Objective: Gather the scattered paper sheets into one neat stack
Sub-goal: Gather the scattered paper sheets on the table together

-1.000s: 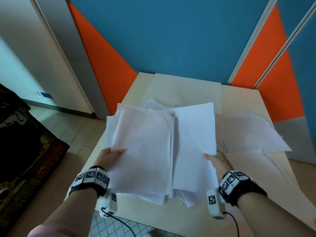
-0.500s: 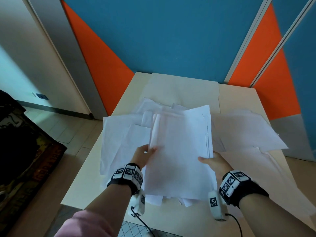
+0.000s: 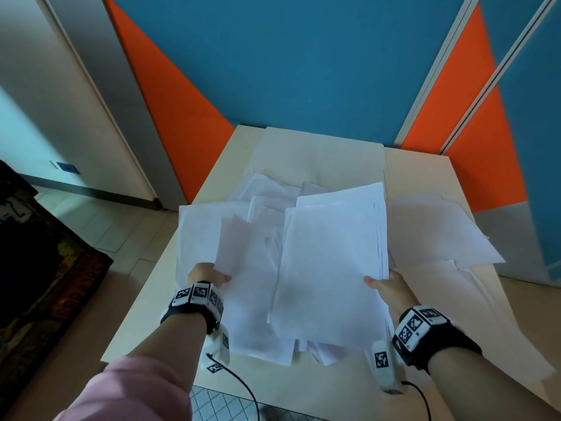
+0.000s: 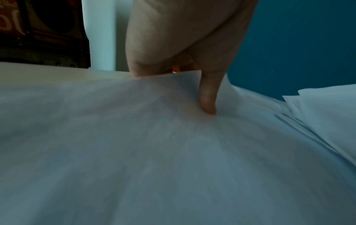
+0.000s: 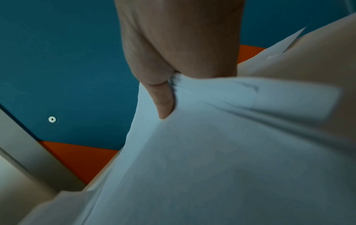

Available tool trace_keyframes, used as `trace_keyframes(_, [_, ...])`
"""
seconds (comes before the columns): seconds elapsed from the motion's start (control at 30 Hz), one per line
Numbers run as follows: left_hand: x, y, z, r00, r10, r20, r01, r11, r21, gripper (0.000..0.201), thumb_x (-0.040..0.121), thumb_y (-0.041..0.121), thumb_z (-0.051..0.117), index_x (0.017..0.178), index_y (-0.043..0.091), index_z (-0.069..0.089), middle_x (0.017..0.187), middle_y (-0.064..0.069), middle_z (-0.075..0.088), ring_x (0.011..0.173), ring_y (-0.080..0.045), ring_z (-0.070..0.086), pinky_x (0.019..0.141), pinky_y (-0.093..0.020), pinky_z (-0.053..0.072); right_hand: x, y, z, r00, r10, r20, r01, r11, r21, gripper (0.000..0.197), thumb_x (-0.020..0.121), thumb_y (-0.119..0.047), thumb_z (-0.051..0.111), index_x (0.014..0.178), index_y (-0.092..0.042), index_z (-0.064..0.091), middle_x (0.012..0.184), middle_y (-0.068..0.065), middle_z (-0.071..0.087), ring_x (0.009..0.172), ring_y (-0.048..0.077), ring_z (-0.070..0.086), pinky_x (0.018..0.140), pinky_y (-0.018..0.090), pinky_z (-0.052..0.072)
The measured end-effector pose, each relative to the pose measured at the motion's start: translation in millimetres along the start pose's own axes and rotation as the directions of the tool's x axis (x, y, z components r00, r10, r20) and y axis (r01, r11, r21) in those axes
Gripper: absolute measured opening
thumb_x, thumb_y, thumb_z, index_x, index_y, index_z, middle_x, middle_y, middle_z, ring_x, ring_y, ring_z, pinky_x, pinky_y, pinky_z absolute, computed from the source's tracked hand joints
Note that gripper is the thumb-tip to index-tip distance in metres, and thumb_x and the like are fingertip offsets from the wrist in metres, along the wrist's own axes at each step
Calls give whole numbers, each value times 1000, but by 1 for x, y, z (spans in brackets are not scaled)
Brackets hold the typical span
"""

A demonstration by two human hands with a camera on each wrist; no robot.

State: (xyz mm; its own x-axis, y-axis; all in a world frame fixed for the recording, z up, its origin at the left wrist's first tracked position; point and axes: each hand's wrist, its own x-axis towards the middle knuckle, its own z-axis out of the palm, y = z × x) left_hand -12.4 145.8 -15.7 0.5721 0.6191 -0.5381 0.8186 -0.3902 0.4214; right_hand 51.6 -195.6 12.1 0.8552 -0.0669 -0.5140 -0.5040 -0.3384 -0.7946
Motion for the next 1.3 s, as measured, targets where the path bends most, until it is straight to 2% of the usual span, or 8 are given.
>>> trace_keyframes(0.23, [-1,0,-32,980,193,-40,-196,977,-86,42,86,13,61,125,0,56,126,-21,60,115,-37,56,96,-40,44,1,3,-7,1000,-10,-11,10,1000,-28,35,88,0,56,123,-3,57,122,16,63,112,31,57,102,41,42])
trace_keyframes(0.4, [9,-14,-84,975,209,-80,-214,975,-66,34,84,12,64,114,-5,64,115,-22,66,100,-34,62,85,-38,46,3,7,-10,999,-14,-36,12,999,-39,35,88,1,55,123,-2,57,122,17,62,106,28,57,101,41,41])
trace_keyframes(0.57, [17,-25,-103,987,127,104,-133,989,61,53,73,10,75,121,-5,59,123,-22,62,113,-36,57,100,-42,43,3,8,-5,999,-26,-44,23,998,-62,33,87,3,54,120,0,58,121,20,63,100,28,57,99,41,42])
trace_keyframes(0.7, [3,-27,-79,969,133,208,-142,989,29,46,75,10,73,117,-5,61,120,-22,63,107,-33,60,99,-40,46,1,5,1,999,-38,-31,35,995,-96,33,88,2,54,121,1,58,119,19,63,100,28,57,97,39,43])
trace_keyframes(0.77, [-5,-27,-64,977,112,181,-120,992,34,50,79,21,71,121,-4,58,122,-20,62,112,-34,59,95,-36,46,0,3,2,999,-45,-30,41,993,-111,31,88,2,54,118,1,60,116,19,64,97,26,56,97,40,44])
trace_keyframes(0.87, [-10,-28,-57,988,133,81,-137,989,49,47,86,20,63,125,-5,55,127,-21,60,115,-34,57,91,-34,42,0,2,2,998,-48,-39,43,991,-126,30,88,1,54,117,2,60,110,16,64,95,26,56,97,40,44])
trace_keyframes(1.03, [-5,-29,-85,976,209,-63,-203,976,82,35,84,11,62,116,-3,62,113,-23,66,92,-31,60,75,-32,41,0,1,2,997,-54,-56,45,987,-152,26,87,2,54,112,4,61,103,17,64,90,26,56,92,39,46])
trace_keyframes(1.3, [1,-46,-130,961,160,-226,-169,985,-23,47,80,22,68,110,-14,61,106,-30,65,98,-40,62,78,-41,46,-3,-3,1,998,-39,-51,32,990,-136,24,88,2,53,111,2,61,99,15,62,89,27,57,90,39,47])
